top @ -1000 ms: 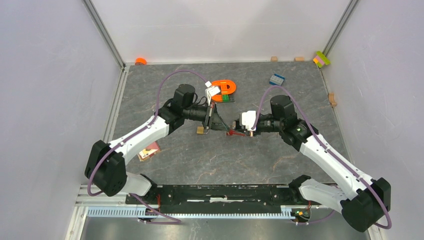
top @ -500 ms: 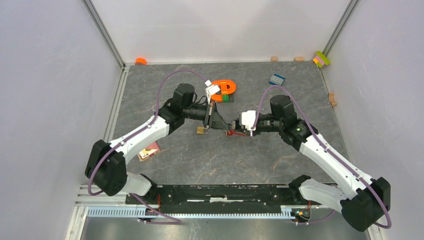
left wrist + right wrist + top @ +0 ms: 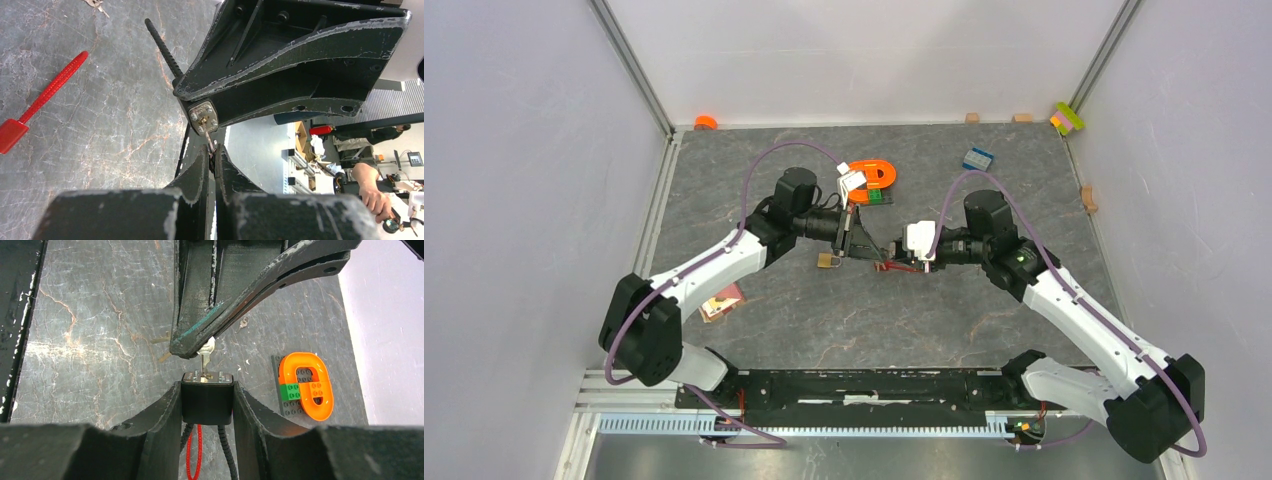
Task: Unlock with the key
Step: Unlock the lock.
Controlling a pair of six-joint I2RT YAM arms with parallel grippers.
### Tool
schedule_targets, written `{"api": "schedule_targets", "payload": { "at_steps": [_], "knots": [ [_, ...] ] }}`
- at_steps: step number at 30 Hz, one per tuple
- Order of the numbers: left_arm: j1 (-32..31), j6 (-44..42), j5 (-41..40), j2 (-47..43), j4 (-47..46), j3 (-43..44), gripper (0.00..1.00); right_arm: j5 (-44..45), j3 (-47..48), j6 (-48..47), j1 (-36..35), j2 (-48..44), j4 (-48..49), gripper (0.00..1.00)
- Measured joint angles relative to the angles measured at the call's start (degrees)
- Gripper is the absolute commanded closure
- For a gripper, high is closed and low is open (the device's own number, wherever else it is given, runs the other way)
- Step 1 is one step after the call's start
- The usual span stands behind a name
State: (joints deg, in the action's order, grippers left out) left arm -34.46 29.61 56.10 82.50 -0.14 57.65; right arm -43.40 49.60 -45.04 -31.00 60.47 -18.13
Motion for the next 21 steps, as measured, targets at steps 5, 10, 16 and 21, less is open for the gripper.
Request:
{"api": "schedule_targets", "payload": {
  "at_steps": [5, 10, 16, 21],
  "knots": [
    [0.0, 1.2, 0.1, 0.5, -0.5, 0.0, 0.98, -0.1, 0.0, -0.1, 0.0, 0.4, 0.0, 1.00],
    [0.0, 2.6, 0.5, 0.9, -1.5, 0.0, 0.98, 0.0, 0.0, -0.3, -0.1, 0.4, 0.0, 1.00],
    [0.1, 3.3, 0.8, 1.1, -1.8, 0.0, 0.98, 0.9, 0.0, -0.9, -0.5, 0.4, -0.1, 1.00],
    [0.2, 4.3, 0.9, 1.5, -2.4, 0.0, 0.98, 2.0, 0.0, -1.4, -0.9, 0.4, -0.2, 1.00]
  ]
}}
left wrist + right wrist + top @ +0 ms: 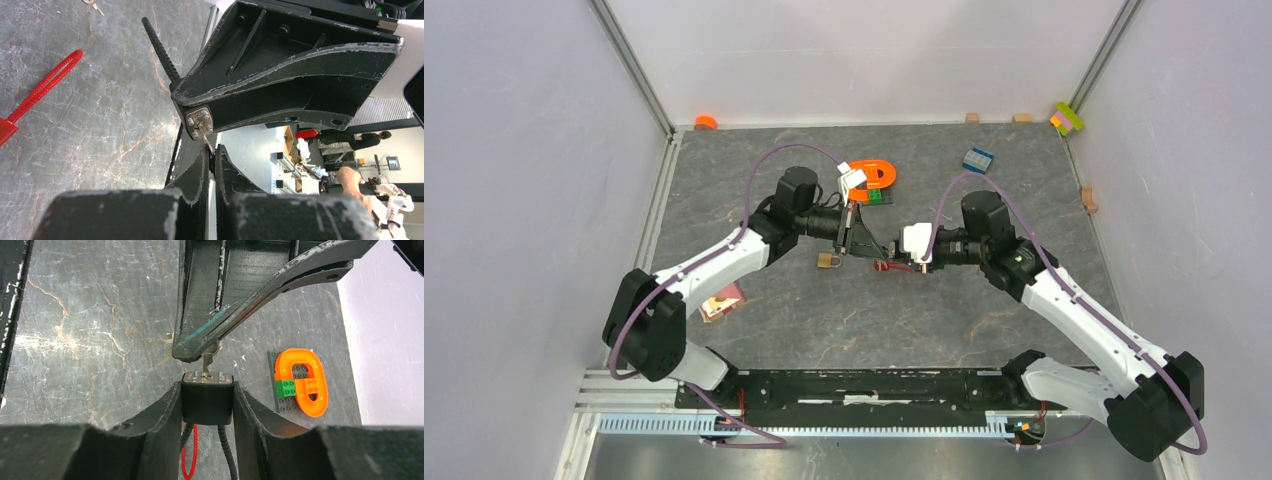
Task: Unlock with the key
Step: Unlock the lock.
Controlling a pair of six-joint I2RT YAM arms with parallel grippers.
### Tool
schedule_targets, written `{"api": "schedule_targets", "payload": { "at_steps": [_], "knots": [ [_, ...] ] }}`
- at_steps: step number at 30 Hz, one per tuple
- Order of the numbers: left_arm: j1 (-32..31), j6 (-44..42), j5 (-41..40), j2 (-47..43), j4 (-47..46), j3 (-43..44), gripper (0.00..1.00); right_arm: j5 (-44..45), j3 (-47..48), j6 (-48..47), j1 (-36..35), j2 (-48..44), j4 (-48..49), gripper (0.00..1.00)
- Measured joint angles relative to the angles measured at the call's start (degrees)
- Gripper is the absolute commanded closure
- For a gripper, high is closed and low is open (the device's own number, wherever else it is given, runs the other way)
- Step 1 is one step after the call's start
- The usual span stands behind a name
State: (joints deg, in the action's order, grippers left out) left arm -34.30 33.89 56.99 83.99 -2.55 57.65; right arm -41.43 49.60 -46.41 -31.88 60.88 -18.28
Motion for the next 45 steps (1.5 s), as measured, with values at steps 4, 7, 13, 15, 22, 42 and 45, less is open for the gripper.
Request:
{"api": "schedule_targets", "payload": {
  "at_steps": [4, 7, 13, 15, 22, 42, 45],
  "knots": [
    [0.2, 1.1, 0.2, 0.8, -1.0, 0.0, 0.98, 1.3, 0.0, -0.4, -0.3, 0.0, -0.2, 1.00],
    [0.2, 1.7, 0.3, 1.1, -1.1, 0.0, 0.98, 2.1, 0.0, -0.9, -0.6, 0.0, -0.5, 1.00],
    [0.2, 1.9, 0.4, 1.5, -1.1, 0.0, 0.98, 3.1, 0.0, -1.9, -1.3, 0.0, -0.9, 1.00],
    [0.2, 1.9, 0.6, 1.7, -1.1, 0.0, 0.98, 3.5, 0.0, -2.4, -1.5, 0.0, -1.3, 1.00],
    [0.2, 1.9, 0.7, 2.4, -1.1, 0.0, 0.98, 4.2, 0.0, -3.5, -1.9, 0.0, -2.4, 1.00],
    [0.4, 0.3, 1.4, 4.6, 0.4, 0.2, 0.98, 4.2, 0.0, 1.1, -2.3, 2.6, -2.5, 1.00],
    [0.4, -1.0, 0.6, 4.6, 1.3, 0.2, 0.98, 4.0, 0.0, 3.0, -2.3, 3.7, -2.0, 1.00]
  ]
}}
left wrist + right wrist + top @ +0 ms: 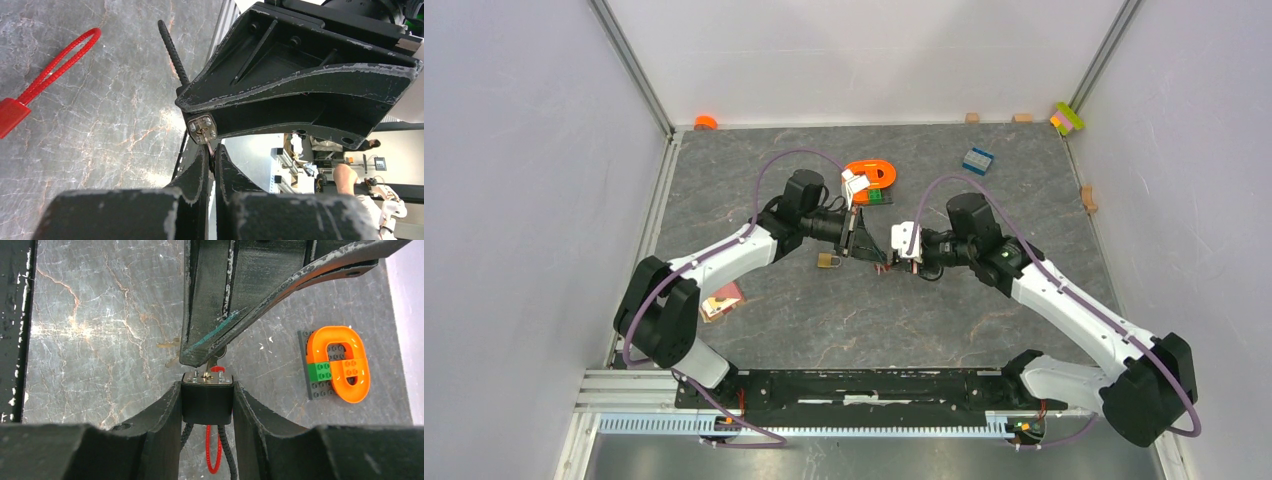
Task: Unlock with the key
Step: Unlock the lock.
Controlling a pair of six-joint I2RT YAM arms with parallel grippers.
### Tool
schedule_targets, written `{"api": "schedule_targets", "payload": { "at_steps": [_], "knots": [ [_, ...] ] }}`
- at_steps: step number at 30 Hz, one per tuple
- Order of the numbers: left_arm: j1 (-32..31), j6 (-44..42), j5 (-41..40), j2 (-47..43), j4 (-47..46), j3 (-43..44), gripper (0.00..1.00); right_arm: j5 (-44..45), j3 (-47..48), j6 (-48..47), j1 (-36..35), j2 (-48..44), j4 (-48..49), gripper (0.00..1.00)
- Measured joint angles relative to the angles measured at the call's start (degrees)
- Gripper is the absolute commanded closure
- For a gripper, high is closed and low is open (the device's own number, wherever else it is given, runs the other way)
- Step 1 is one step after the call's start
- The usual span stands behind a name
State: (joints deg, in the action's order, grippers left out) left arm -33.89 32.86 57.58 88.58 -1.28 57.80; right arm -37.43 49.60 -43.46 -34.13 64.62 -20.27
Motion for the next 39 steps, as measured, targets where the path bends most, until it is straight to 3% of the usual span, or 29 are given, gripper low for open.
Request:
{"api": "schedule_targets", "payload": {
  "at_steps": [25, 29, 39],
  "knots": [
    [-1.0, -11.2, -0.9, -0.4, 3.7, -0.5, 0.98, -2.8, 0.1, 4.7, 0.6, 1.9, -0.7, 1.00],
    [-0.9, -7.3, 0.2, 0.4, 0.5, -1.2, 0.98, -1.7, 0.1, 3.8, 0.6, 1.7, -0.8, 1.00],
    [0.2, 14.2, 1.4, 2.5, -20.0, -6.6, 0.98, 3.7, -0.3, 1.3, -0.2, -0.5, 0.9, 1.00]
  ]
}}
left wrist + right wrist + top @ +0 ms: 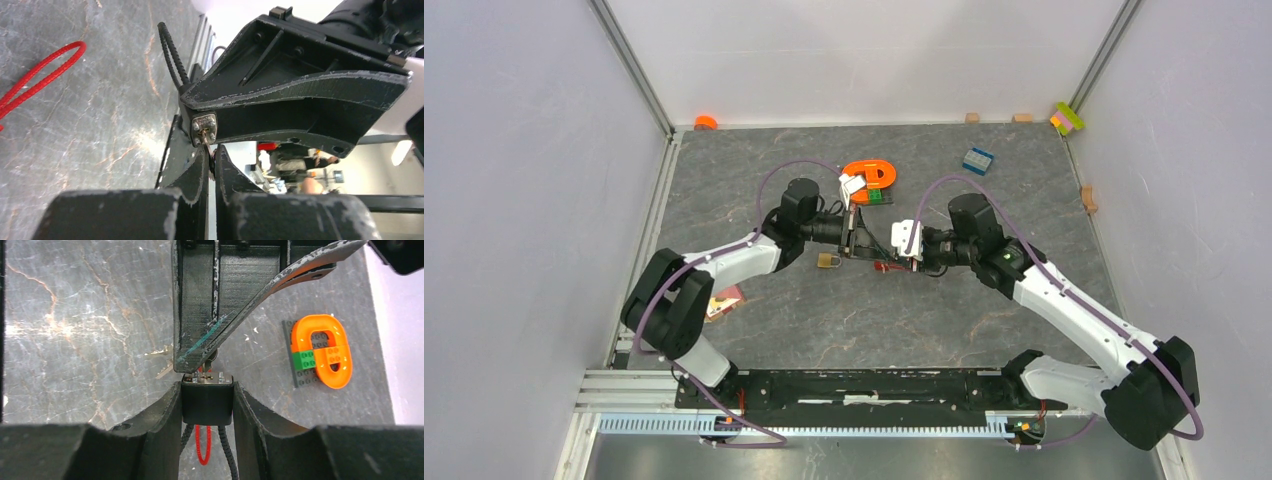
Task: Unlock with the key
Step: Unlock the lock.
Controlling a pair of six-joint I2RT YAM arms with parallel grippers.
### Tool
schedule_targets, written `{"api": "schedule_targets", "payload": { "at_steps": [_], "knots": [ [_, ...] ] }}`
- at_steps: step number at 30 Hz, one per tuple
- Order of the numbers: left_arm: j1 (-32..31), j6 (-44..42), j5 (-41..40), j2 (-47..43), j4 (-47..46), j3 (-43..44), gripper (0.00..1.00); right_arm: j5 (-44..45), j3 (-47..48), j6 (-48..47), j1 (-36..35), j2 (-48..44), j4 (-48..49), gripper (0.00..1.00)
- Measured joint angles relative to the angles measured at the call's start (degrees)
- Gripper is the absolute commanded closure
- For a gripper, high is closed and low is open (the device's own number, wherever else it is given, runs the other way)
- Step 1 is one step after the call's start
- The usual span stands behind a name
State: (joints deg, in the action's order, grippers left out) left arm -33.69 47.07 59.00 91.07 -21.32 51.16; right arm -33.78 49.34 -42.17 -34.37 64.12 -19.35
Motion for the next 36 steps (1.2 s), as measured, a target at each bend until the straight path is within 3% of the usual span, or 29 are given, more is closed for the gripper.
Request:
{"api": "schedule_targets", "payload": {
  "at_steps": [5, 10, 22, 36],
  "knots": [
    [0.6, 8.2, 0.5, 2.7, -8.5, -0.7, 0.98, 2.1, -0.1, -1.0, 0.0, -0.4, 0.9, 1.00],
    [0.6, 9.4, 1.8, 4.8, -10.1, -0.5, 0.98, 2.6, -0.1, -2.4, 0.0, -0.4, -0.4, 1.00],
    [-0.1, -2.4, 4.6, 5.4, 1.6, 3.4, 0.97, 0.5, -0.1, -3.5, -0.1, -0.1, -2.7, 1.00],
    [-1.4, -5.5, 6.3, 7.7, -1.2, 3.4, 0.89, -0.8, -0.1, -0.9, 0.5, 0.1, -5.1, 1.00]
  ]
}}
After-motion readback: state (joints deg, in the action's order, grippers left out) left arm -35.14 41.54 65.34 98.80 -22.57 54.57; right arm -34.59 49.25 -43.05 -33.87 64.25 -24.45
